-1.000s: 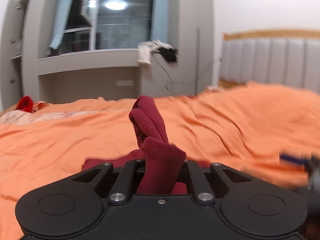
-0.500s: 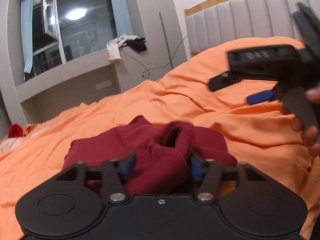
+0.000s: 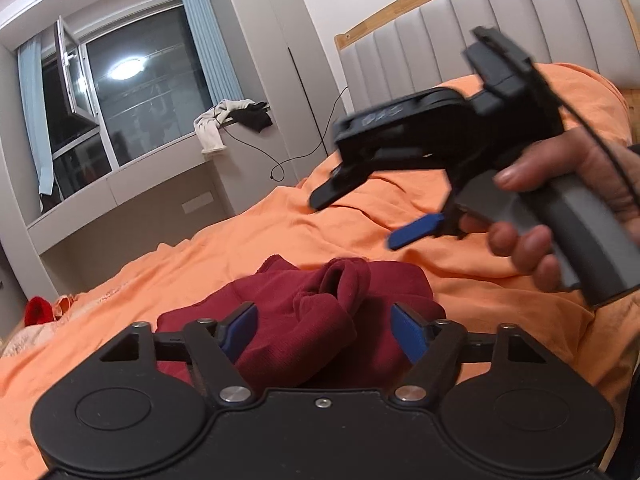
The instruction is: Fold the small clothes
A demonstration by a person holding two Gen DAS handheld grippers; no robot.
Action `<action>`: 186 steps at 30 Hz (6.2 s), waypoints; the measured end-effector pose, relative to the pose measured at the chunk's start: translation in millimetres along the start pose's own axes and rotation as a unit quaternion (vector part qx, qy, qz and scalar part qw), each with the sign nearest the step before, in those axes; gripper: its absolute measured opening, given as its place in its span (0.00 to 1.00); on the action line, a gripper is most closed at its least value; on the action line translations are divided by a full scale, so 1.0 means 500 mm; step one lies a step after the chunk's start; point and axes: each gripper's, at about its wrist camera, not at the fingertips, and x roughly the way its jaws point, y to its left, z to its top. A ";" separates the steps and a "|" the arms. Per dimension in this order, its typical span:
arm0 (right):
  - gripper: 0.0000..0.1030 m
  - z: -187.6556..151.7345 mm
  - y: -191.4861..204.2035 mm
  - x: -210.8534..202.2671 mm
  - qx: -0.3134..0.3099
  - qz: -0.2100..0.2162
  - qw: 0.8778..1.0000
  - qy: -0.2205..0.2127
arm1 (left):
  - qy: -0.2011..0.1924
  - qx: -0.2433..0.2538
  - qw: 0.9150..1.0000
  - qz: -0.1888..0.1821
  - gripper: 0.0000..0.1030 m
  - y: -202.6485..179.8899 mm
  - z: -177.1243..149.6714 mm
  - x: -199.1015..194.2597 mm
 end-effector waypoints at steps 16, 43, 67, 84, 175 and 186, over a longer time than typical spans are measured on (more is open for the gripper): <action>0.04 -0.011 0.017 0.079 -0.046 -0.032 0.998 0.019 | 0.016 -0.013 1.000 -0.001 0.16 0.024 0.005 0.018; 0.16 -0.010 -0.028 -0.024 -0.082 -0.097 0.992 -0.010 | 0.020 -0.027 0.998 -0.054 0.24 -0.048 -0.020 0.061; 1.00 -0.065 0.012 -0.062 -0.179 -0.074 0.979 0.058 | 0.011 -0.283 0.955 -0.090 0.99 0.132 0.004 -0.014; 1.00 -0.080 0.007 -0.057 -0.218 -0.099 0.964 0.112 | 0.111 -0.386 0.916 -0.005 1.00 0.278 -0.129 0.071; 0.51 -0.067 -0.087 0.009 0.065 -0.051 0.997 -0.010 | 0.049 -0.373 0.926 -0.022 1.00 0.259 -0.208 0.060; 0.46 -0.101 -0.022 0.011 -0.089 -0.130 0.987 -0.021 | 0.049 -0.372 0.927 -0.020 1.00 0.261 -0.208 0.060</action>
